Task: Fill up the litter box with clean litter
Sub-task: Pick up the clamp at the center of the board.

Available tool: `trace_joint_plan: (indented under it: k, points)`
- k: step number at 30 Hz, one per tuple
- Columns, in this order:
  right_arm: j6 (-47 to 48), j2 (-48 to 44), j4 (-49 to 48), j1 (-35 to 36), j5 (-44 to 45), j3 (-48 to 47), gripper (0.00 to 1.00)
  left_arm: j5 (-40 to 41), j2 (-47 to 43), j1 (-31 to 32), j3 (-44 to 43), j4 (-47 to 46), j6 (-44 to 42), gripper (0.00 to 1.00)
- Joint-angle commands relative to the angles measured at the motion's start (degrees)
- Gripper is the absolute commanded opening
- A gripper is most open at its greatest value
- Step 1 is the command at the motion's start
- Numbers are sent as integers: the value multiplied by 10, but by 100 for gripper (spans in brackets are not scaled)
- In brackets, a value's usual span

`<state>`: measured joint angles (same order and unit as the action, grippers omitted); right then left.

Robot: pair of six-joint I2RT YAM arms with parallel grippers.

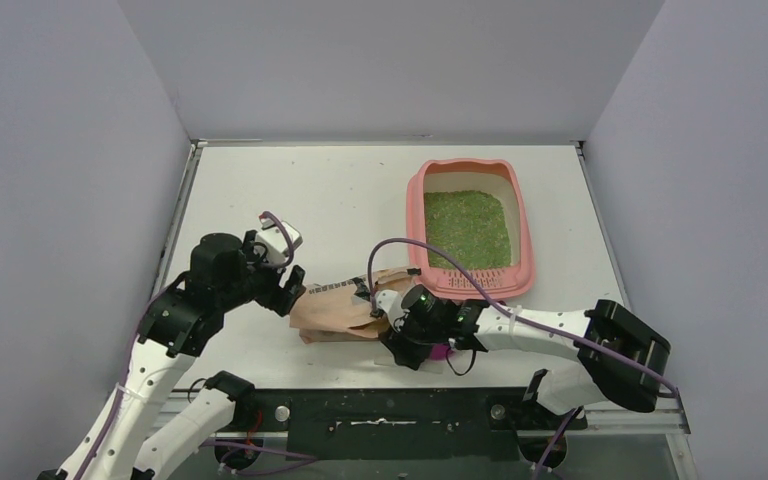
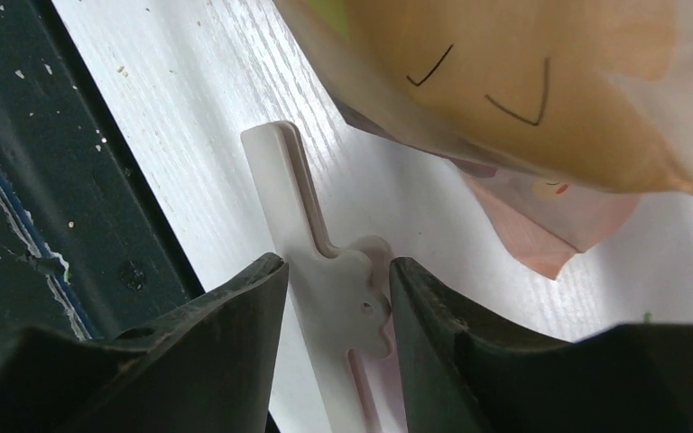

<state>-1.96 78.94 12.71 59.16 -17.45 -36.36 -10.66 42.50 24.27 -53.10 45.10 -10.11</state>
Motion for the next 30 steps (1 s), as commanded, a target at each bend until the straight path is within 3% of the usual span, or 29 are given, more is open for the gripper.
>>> trace_joint_plan:
  k: [1, 7, 11, 19, 26, 30]
  points:
    - [-36, 18, -16, 8, 2, -19, 44, 6, -15, -2, -19, 3, -7, 71]
    - [-52, 25, -16, 24, 26, -17, 45, 8, -15, -2, -21, 15, -13, 71]
    - [-47, 21, -11, 31, 24, -21, 24, 7, -13, -2, -26, 19, -16, 71]
    - [-14, -36, 3, 35, -21, -22, 0, -10, -8, -2, -25, 15, -13, 71]
    - [-6, -86, 65, 35, -102, -51, 0, -34, 1, -2, -31, 6, -5, 71]
    - [-5, -160, 86, 34, -168, -64, 0, -36, 5, -2, -39, -14, 20, 73]
